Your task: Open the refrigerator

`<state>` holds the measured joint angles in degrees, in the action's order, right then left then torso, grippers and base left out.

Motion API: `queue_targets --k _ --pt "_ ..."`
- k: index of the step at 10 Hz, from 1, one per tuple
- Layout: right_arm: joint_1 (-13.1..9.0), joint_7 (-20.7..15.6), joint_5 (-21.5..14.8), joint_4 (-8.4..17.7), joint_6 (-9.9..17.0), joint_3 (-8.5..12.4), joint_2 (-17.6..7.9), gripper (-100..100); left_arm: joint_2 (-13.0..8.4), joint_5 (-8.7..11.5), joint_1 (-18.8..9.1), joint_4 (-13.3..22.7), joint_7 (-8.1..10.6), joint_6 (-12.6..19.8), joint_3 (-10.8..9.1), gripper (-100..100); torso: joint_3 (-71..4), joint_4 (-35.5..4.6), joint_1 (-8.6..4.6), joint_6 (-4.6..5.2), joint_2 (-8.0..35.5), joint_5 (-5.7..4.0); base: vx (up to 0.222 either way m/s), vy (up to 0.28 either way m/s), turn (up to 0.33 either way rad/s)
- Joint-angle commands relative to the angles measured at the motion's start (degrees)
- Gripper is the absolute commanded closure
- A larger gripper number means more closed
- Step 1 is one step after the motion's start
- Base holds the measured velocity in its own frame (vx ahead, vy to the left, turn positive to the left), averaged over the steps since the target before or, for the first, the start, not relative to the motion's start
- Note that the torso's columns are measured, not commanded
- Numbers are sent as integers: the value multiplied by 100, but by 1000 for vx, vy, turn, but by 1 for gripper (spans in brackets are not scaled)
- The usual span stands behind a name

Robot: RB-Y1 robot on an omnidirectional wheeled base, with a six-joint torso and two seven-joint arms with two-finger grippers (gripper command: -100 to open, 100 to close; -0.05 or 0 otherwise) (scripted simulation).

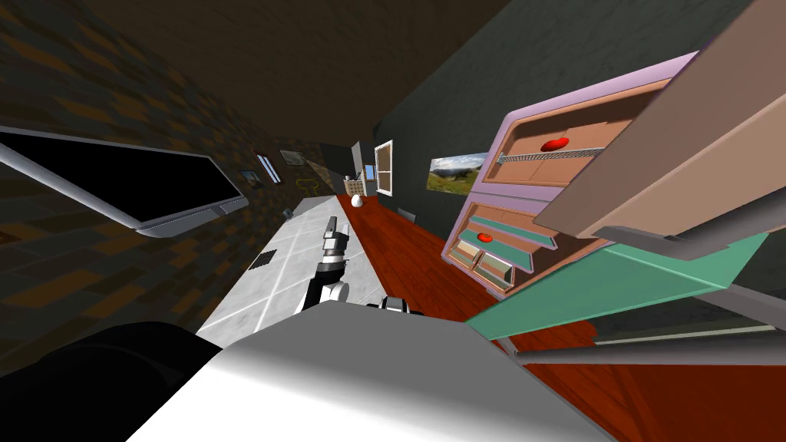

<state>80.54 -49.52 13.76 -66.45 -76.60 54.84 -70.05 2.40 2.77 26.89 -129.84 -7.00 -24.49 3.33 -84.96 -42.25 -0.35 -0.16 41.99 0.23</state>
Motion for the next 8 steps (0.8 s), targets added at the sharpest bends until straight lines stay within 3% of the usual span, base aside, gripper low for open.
queue_targets --k 1,3,4,6,7,8 --pt "-28 -16 15 100 -186 -45 -79 100 0 0 0 0 0 0 0 0 4 -2 11 -1 3 1 -45 -16 -27" --pt "257 -239 187 -154 -523 -5 -319 100 0 0 0 0 0 0 0 0 14 3 9 4 10 -13 -125 -180 -126" --pt "257 -239 187 -154 -523 -5 -319 100 -2 0 0 0 0 0 -2 0 35 -3 -29 12 28 -37 -100 -234 -27" --pt "533 -463 373 -405 -798 57 -559 100 -2 0 0 0 0 0 -1 0 43 -5 21 16 36 -28 -110 -253 -99" --pt "557 -279 381 -210 -756 192 -615 -100 -2 0 0 0 0 0 -2 0 43 -5 30 18 35 -23 -43 -128 -88" --pt "557 -279 381 -210 -756 192 -615 -100 0 0 0 1 0 0 0 0 33 0 81 16 17 -11 0 8 -15"
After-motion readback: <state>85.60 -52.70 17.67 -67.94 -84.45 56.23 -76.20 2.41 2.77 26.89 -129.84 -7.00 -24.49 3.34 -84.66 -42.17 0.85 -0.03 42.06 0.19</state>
